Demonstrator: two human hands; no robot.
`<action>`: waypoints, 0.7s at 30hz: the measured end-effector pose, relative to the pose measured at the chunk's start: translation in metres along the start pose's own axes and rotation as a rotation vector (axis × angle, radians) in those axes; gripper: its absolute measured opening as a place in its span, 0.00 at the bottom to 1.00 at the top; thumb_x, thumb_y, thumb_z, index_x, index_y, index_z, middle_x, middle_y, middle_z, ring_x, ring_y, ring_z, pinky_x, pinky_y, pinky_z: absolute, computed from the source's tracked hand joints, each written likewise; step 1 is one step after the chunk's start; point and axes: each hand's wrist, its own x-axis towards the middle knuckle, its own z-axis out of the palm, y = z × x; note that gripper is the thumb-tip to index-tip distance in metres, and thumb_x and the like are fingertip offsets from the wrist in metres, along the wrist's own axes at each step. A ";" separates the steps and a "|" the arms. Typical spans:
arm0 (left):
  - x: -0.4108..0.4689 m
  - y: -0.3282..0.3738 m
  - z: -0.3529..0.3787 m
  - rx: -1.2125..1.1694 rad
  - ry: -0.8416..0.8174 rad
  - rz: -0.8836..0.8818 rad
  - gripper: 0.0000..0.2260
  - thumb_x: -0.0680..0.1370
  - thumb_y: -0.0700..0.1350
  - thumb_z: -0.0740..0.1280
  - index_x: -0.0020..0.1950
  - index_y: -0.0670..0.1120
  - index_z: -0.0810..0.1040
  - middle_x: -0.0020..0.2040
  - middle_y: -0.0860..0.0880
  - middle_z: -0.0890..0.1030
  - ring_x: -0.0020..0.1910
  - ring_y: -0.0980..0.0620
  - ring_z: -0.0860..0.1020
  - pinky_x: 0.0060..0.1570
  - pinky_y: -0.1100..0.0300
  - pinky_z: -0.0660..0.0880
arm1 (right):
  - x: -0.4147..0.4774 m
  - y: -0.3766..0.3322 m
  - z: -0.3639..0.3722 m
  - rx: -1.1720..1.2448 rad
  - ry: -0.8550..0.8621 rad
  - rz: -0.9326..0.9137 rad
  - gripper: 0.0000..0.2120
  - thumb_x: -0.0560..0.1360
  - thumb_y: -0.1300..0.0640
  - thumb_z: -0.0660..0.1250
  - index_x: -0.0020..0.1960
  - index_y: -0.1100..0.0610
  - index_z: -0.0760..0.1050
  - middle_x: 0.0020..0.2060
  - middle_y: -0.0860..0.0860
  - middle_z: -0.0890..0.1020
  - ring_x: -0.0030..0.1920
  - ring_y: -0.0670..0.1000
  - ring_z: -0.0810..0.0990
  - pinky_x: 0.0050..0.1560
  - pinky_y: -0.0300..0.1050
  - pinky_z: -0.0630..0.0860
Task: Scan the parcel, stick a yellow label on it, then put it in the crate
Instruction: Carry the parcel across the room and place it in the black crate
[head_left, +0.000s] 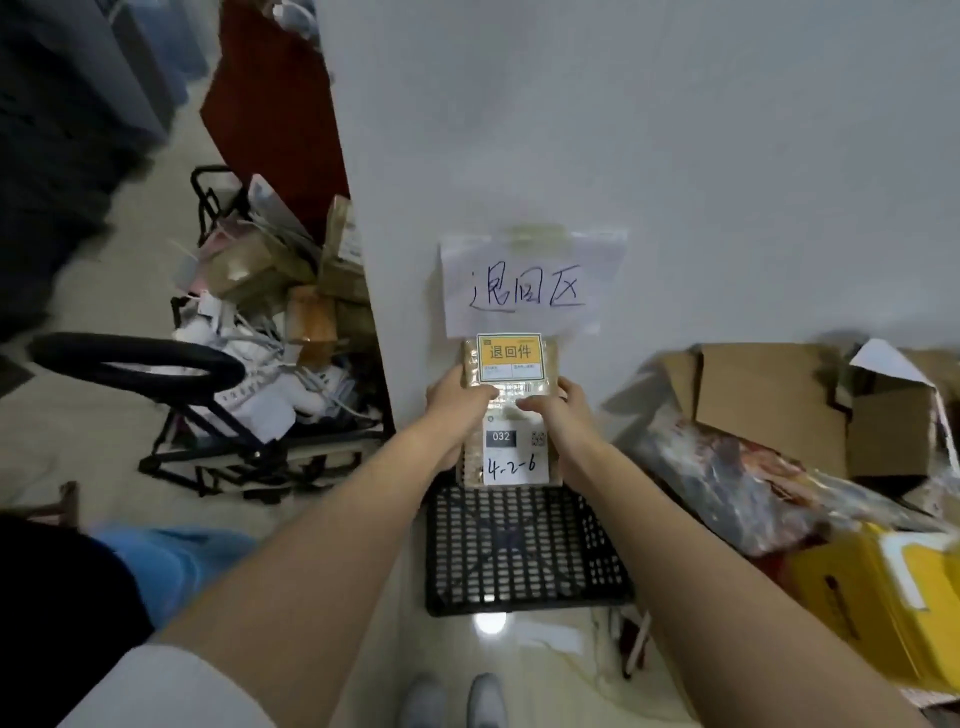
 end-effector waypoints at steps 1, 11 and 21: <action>0.010 -0.013 0.003 -0.013 0.007 -0.016 0.13 0.72 0.39 0.64 0.49 0.56 0.79 0.57 0.47 0.83 0.55 0.44 0.82 0.60 0.46 0.77 | 0.010 0.013 0.002 -0.006 -0.006 0.031 0.33 0.71 0.60 0.67 0.73 0.54 0.59 0.64 0.54 0.75 0.58 0.58 0.77 0.60 0.60 0.75; 0.089 -0.198 0.035 -0.101 0.042 -0.212 0.17 0.76 0.34 0.63 0.62 0.48 0.75 0.49 0.50 0.83 0.43 0.52 0.83 0.35 0.61 0.80 | 0.100 0.191 0.004 0.074 -0.066 0.267 0.20 0.73 0.64 0.67 0.64 0.54 0.71 0.49 0.53 0.84 0.41 0.51 0.84 0.32 0.42 0.78; 0.186 -0.350 0.052 -0.139 0.087 -0.355 0.17 0.78 0.35 0.60 0.66 0.45 0.73 0.47 0.50 0.82 0.39 0.54 0.81 0.24 0.67 0.77 | 0.201 0.354 0.020 0.124 -0.032 0.298 0.19 0.73 0.68 0.65 0.61 0.53 0.75 0.50 0.53 0.84 0.43 0.51 0.84 0.33 0.40 0.79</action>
